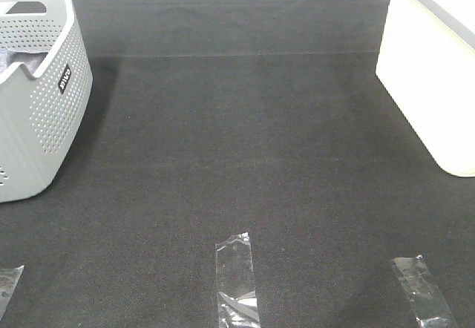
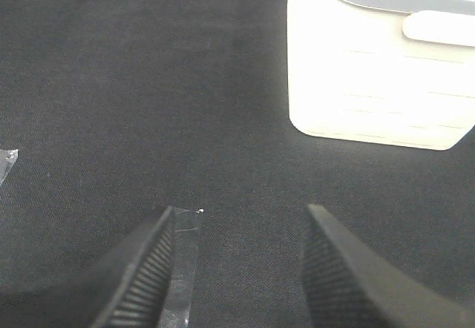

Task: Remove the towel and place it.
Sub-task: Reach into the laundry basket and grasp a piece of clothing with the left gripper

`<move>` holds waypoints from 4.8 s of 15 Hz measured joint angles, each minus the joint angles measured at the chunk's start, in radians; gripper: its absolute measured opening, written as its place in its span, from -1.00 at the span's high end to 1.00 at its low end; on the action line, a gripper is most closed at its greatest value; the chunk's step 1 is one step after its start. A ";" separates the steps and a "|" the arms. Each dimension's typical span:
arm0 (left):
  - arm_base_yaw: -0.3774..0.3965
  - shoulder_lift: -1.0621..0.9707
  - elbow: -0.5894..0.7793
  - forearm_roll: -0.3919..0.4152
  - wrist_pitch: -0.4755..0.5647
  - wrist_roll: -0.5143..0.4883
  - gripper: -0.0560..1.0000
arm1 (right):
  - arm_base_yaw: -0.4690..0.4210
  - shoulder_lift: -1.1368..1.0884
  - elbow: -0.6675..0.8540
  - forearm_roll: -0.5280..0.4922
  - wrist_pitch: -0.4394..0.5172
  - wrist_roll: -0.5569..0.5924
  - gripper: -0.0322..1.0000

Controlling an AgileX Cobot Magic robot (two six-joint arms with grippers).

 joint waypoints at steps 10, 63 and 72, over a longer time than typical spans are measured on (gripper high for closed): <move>0.000 0.000 0.000 0.000 0.000 0.000 -0.01 | 0.000 0.000 0.000 0.000 0.000 0.000 -0.03; 0.131 2.402 -1.711 0.508 -0.065 -0.371 -0.01 | 0.000 0.001 0.000 0.000 0.000 0.000 -0.03; 0.209 2.419 -1.718 0.333 -0.117 -0.407 -0.01 | 0.000 0.001 0.000 0.000 0.000 0.000 -0.03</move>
